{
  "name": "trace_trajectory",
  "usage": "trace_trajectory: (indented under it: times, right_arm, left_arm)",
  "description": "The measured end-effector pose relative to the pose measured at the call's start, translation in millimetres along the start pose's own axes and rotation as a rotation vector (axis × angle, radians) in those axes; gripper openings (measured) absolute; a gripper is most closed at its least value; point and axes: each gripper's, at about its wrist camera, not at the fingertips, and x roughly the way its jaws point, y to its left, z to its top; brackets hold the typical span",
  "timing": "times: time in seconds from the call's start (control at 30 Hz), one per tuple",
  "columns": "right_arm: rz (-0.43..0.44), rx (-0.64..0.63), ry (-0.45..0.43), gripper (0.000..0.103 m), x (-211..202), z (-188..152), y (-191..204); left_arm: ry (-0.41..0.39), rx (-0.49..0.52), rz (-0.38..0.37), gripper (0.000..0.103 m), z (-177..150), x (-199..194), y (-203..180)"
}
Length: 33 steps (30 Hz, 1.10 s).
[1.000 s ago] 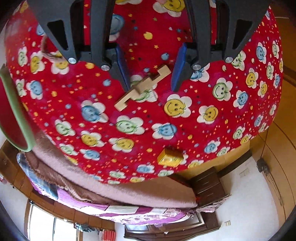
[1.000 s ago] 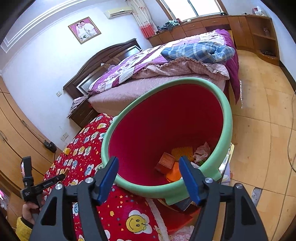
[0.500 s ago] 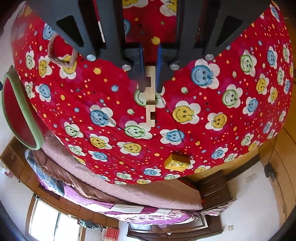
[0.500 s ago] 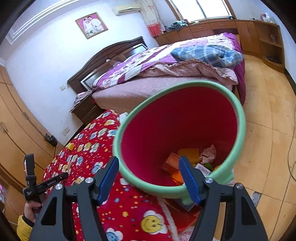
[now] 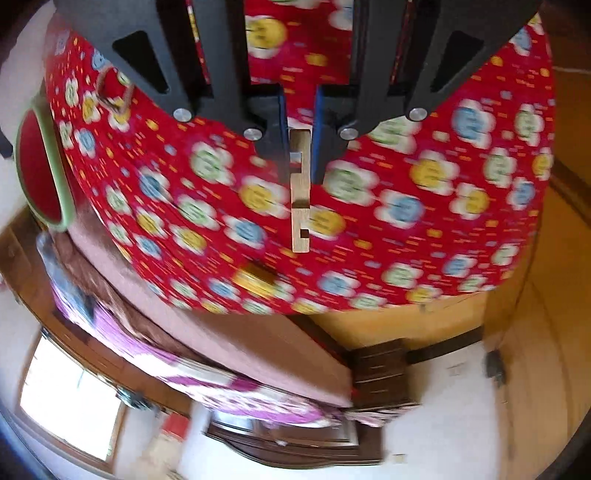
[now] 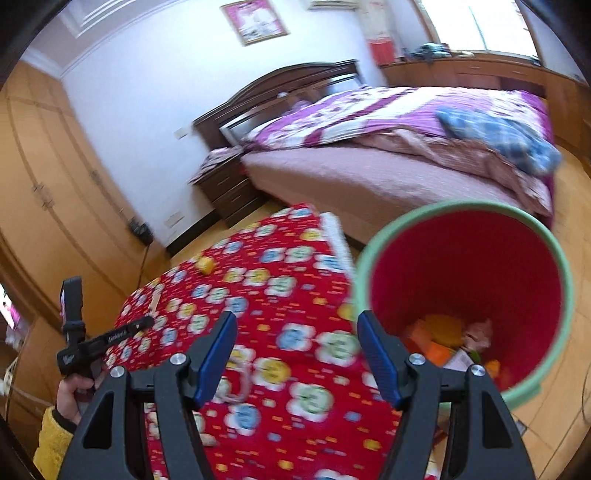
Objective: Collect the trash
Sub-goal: 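Grasp the beige wooden block on the bedspread with the left tool, then grasp the yellow medicine box with the right tool while the left holds the wooden block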
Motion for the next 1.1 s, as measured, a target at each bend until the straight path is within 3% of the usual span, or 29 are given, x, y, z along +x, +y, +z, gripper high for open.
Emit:
trace_trajectory:
  times: [0.3,0.57,0.8,1.1]
  right_arm:
    - [0.054,-0.152,0.087,0.07,62.2,30.7,79.5]
    - [0.084,-0.239,0.175,0.07,142.5,41.7,125.0]
    - [0.087,-0.305,0.231,0.07,208.2,49.0,145.3]
    - [0.024,-0.324,0.271,0.07,271.7,57.1,149.6]
  left_arm:
    - [-0.059,-0.105,0.11,0.01,28.0,-5.2,59.7]
    - [-0.042,-0.173,0.112,0.01,29.4,23.2,82.1]
    - [-0.041,-0.203,0.126,0.01,24.6,46.7,85.8]
    - [-0.046,-0.191,0.143,0.01,16.3,64.0,82.9]
